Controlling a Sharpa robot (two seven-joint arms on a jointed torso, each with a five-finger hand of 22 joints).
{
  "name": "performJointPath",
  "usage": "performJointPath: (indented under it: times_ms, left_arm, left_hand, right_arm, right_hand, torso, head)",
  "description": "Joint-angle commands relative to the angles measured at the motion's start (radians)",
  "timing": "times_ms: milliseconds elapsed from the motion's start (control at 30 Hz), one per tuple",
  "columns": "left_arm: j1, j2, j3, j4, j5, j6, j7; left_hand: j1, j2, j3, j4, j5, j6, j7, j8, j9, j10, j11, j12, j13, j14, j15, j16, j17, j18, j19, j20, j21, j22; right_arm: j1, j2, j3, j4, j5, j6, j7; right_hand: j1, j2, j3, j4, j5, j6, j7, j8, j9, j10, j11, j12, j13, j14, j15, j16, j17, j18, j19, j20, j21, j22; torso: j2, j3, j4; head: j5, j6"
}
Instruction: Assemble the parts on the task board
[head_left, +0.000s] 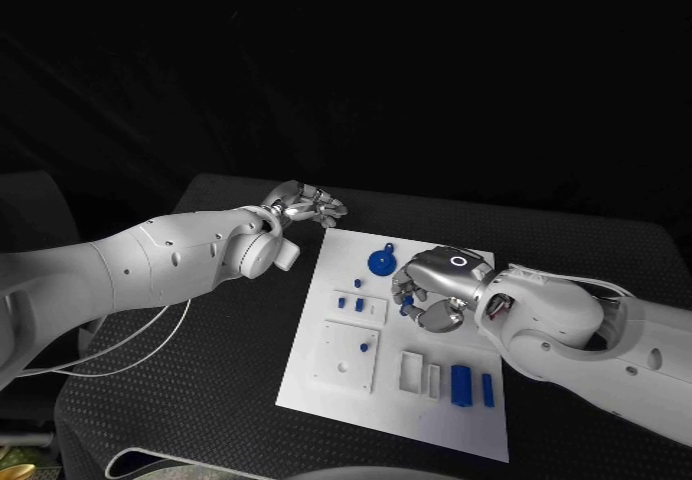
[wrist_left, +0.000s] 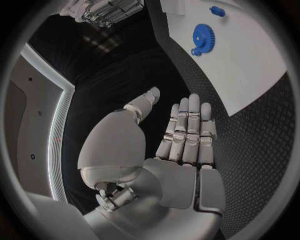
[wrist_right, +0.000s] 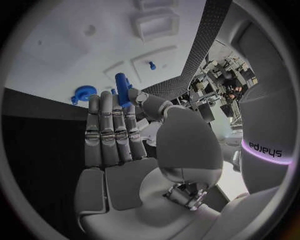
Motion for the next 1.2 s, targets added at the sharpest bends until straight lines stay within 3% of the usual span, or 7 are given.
performJointPath:
  times_ms: [33,167,400,567,767,900,1200]
  left_arm:
    - [0.001,0.009,0.001,-0.005,0.006,0.012,0.007]
    - [0.001,0.014,0.001,-0.013,0.006,0.009,0.008]
    - [0.001,0.022,0.001,-0.027,0.007,0.004,0.009]
    - [0.001,0.032,0.001,-0.030,0.009,0.004,0.009]
    - [0.001,0.040,0.001,-0.030,0.009,0.005,0.008]
    - [0.001,0.047,0.001,-0.031,0.009,0.008,0.008]
    - [0.001,0.049,0.001,-0.030,0.009,0.009,0.007]
  left_hand:
    - [-0.002,0.004,-0.001,0.005,0.000,-0.010,0.000,-0.006,-0.001,0.003,0.001,0.001,-0.001,0.009,0.000,-0.007,0.002,0.015,0.005,0.002,-0.006,0.001]
    - [-0.001,0.005,-0.001,0.005,0.000,-0.010,0.000,-0.006,-0.001,0.003,0.001,0.001,-0.001,0.009,0.000,-0.007,0.002,0.015,0.005,0.002,-0.006,0.001]
    - [0.000,0.005,-0.001,0.004,0.000,-0.010,0.000,-0.006,-0.001,0.003,0.001,0.002,-0.001,0.010,-0.001,-0.008,0.003,0.015,0.005,0.001,-0.006,0.002]
    - [0.000,0.005,-0.001,0.004,0.000,-0.009,-0.001,-0.005,-0.001,0.004,0.000,0.002,-0.002,0.010,-0.001,-0.009,0.004,0.015,0.005,0.002,-0.007,0.002]
    - [0.001,0.005,-0.001,0.004,0.000,-0.009,-0.001,-0.005,-0.001,0.004,0.000,0.002,-0.002,0.010,-0.001,-0.009,0.005,0.015,0.006,0.002,-0.007,0.002]
    - [0.001,0.005,-0.001,0.004,0.000,-0.009,-0.001,-0.005,-0.001,0.004,0.000,0.002,-0.002,0.010,-0.001,-0.010,0.005,0.015,0.006,0.002,-0.008,0.002]
    - [0.001,0.005,-0.001,0.004,0.000,-0.009,-0.001,-0.005,-0.001,0.004,0.000,0.002,-0.002,0.010,0.000,-0.010,0.006,0.015,0.006,0.002,-0.008,0.003]
  right_arm:
    - [-0.003,0.036,0.000,-0.004,0.001,-0.013,0.000]
    - [-0.019,0.072,0.000,-0.014,-0.004,-0.019,0.000]
    - [-0.071,0.153,-0.002,-0.045,-0.043,-0.016,0.017]
    - [-0.112,0.188,-0.002,-0.062,-0.048,-0.020,0.022]
    - [-0.144,0.211,-0.008,-0.081,-0.055,-0.025,0.028]
    - [-0.158,0.224,-0.008,-0.092,-0.055,-0.026,0.031]
    - [-0.174,0.237,-0.012,-0.112,-0.055,-0.022,0.031]
  right_hand:
    - [0.000,0.010,-0.006,0.000,0.007,0.005,0.000,0.005,0.002,0.057,-0.049,0.004,0.047,0.008,0.000,0.006,0.001,0.013,0.010,0.000,0.007,0.022]
    - [0.000,0.010,-0.006,0.000,0.007,0.004,0.000,0.005,0.002,0.057,-0.049,0.004,0.047,0.008,0.000,0.006,0.001,0.013,0.010,0.000,0.007,0.022]
    - [0.001,0.010,-0.006,-0.003,0.007,0.004,0.000,0.005,0.003,0.057,-0.049,0.003,0.048,0.008,0.000,0.005,0.002,0.013,0.009,0.000,0.007,0.021]
    - [0.001,0.010,-0.006,-0.004,0.007,0.004,0.000,0.005,0.003,0.057,-0.049,0.003,0.048,0.008,0.000,0.005,0.003,0.013,0.010,0.000,0.007,0.021]
    - [0.001,0.011,-0.006,-0.005,0.007,0.004,0.000,0.005,0.004,0.057,-0.049,0.003,0.049,0.008,0.000,0.005,0.003,0.013,0.010,0.000,0.007,0.021]
    - [0.001,0.011,-0.006,-0.005,0.007,0.004,0.000,0.005,0.004,0.057,-0.049,0.003,0.049,0.008,0.000,0.005,0.003,0.013,0.010,0.000,0.007,0.021]
    - [0.001,0.012,-0.006,-0.006,0.007,0.004,0.000,0.005,0.005,0.057,-0.049,0.003,0.049,0.008,0.000,0.004,0.004,0.013,0.010,0.000,0.007,0.021]
  torso:
    - [0.000,0.0000,0.0004]
    - [-0.001,-0.0005,0.0017]
    - [0.000,0.0008,-0.0012]
    - [0.001,0.0015,0.0027]
    - [0.001,0.0010,0.0017]
    - [0.002,0.0028,0.0005]
    - [0.001,0.0017,-0.0007]
  head:
    - [0.007,-0.001]
    - [0.015,-0.004]
    - [0.036,-0.009]
    - [0.050,-0.016]
    - [0.070,-0.025]
    - [0.089,-0.033]
    - [0.111,-0.039]
